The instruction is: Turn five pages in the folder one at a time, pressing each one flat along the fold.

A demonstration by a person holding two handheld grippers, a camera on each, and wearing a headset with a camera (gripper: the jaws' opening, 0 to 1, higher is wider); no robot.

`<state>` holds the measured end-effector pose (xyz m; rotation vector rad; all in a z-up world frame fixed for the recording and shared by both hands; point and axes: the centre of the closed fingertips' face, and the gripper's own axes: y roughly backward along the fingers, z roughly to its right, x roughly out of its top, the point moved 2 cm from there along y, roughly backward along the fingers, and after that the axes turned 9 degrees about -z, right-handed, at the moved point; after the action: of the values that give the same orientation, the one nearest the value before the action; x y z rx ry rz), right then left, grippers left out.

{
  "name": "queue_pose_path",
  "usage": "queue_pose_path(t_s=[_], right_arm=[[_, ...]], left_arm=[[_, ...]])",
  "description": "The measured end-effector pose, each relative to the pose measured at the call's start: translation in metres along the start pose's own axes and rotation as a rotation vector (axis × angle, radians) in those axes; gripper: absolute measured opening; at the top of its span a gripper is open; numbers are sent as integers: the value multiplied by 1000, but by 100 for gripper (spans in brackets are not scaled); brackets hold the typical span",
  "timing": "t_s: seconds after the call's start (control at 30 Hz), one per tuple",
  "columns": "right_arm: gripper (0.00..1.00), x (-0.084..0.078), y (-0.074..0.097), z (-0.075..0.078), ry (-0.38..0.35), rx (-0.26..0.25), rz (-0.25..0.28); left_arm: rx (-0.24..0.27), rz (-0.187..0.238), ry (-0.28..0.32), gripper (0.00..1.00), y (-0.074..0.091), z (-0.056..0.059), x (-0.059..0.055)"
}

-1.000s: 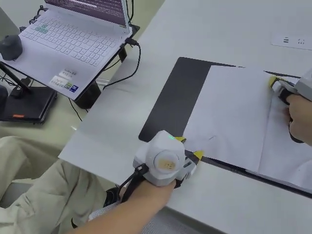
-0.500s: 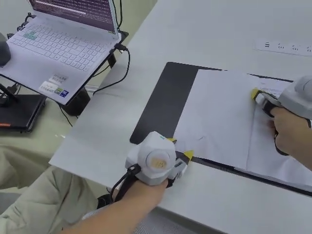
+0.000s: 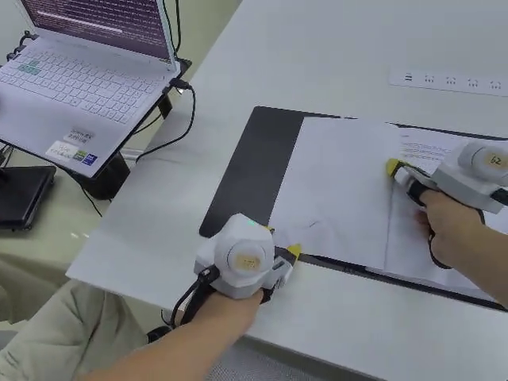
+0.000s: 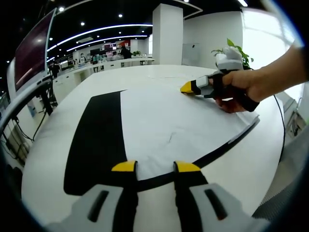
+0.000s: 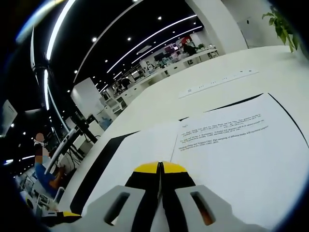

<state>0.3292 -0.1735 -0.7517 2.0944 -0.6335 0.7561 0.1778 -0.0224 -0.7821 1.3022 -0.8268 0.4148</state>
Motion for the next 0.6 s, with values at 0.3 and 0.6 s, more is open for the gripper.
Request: queue_pose_path(t_s=[0.3,0.6], right_arm=[[0,-11,11,-7,-15,20,-12],[0,-24,22,-11,-35,31,-25]], left_arm=[[0,-3,5,28,1,-1,0],[0,0,3,28,2,-3,0]])
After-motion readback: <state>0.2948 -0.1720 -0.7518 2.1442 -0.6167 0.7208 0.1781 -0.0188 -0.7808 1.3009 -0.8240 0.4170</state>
